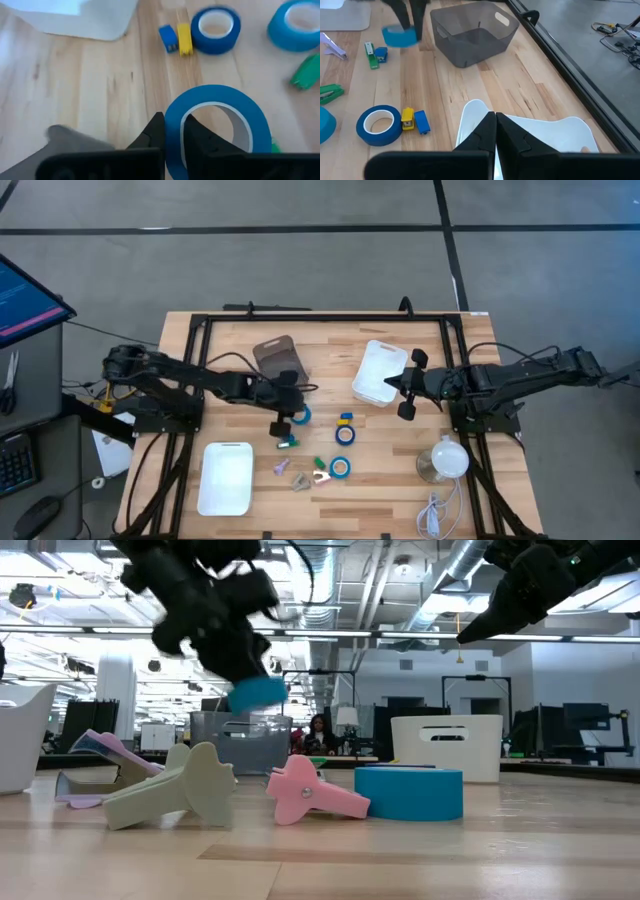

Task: Pick and place Stapler, Stapler remover, tape
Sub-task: Put the light blue tape into the bottom white bin

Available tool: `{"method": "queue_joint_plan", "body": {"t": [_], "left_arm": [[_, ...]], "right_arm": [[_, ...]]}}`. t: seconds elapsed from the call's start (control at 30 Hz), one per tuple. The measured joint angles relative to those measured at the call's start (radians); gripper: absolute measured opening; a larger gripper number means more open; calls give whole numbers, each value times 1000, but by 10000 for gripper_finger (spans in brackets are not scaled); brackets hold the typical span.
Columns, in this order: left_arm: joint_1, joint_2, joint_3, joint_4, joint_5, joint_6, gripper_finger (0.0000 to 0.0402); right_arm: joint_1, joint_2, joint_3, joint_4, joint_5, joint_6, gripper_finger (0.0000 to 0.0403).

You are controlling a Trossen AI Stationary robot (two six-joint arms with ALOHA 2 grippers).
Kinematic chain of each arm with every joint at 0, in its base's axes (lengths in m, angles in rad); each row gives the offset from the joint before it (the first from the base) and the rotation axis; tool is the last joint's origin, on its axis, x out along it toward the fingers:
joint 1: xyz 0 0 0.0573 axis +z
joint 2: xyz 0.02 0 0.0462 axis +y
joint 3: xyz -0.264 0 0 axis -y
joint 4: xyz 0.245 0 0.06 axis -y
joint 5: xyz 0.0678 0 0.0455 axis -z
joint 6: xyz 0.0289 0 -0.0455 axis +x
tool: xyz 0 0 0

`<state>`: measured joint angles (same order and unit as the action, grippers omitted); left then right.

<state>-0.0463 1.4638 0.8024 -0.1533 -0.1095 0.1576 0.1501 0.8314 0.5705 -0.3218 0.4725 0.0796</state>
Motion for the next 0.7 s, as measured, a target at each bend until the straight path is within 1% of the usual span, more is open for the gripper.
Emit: {"method": "queue_joint_plan", "body": {"t": [0.17,0.37,0.5,0.7], "left_arm": [[-25,-148,0,-95,-20,-119,17],[-127,-291,2,-255,-102,-343,17],[-247,-325,2,-343,-107,-548,17],[-457,-303,2,-425,-106,-820,17]], "right_arm": [[-1,0,0,0,1,0,0],[-2,0,0,1,7,0,0],[-2,0,0,2,8,0,0],[-2,0,0,2,8,0,0]]}}
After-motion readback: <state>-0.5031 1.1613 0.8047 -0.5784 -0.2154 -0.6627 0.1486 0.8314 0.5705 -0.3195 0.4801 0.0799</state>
